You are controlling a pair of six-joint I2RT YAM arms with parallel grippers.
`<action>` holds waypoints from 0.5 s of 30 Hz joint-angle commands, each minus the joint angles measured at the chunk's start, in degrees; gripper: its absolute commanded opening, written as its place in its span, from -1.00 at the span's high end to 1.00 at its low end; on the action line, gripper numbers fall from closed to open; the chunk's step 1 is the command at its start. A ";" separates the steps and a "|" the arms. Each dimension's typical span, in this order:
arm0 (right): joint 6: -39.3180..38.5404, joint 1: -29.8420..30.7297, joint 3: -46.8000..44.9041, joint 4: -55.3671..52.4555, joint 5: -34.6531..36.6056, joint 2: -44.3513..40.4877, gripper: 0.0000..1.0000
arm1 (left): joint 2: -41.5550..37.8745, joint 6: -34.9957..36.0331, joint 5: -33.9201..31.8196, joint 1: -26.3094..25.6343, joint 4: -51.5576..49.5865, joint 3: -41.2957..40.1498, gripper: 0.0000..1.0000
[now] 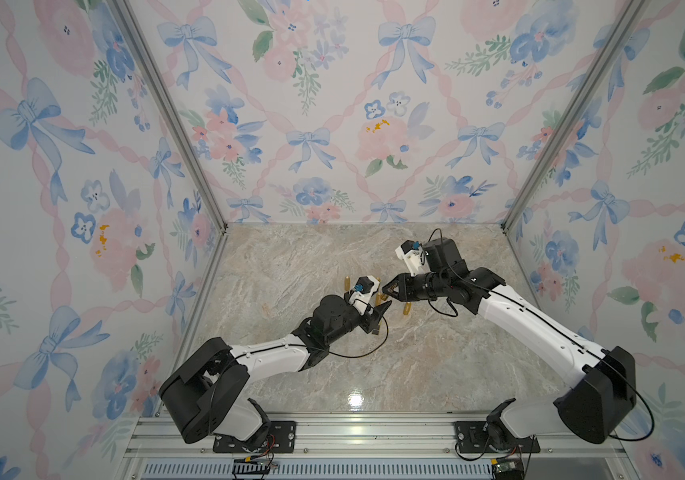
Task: Open the lipstick cap
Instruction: Place the lipstick at the center of the board.
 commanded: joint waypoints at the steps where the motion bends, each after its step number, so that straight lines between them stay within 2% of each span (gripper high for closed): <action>1: -1.32 -2.16 2.43 -1.36 2.35 1.64 0.76 | -2.02 -3.26 -1.75 0.18 -0.93 -0.04 -0.49; 5: -3.30 -5.94 3.27 -1.88 6.33 3.44 0.77 | -4.30 -9.38 -2.87 0.02 -1.25 -1.08 -0.96; 11: -6.05 -10.87 2.18 2.64 9.60 7.82 0.77 | -8.17 -21.41 -10.05 -1.97 -3.10 -1.76 -0.96; 15: -8.59 -11.75 2.92 4.53 13.93 12.46 0.77 | -9.95 -28.21 -14.69 -4.58 -6.72 0.31 -0.96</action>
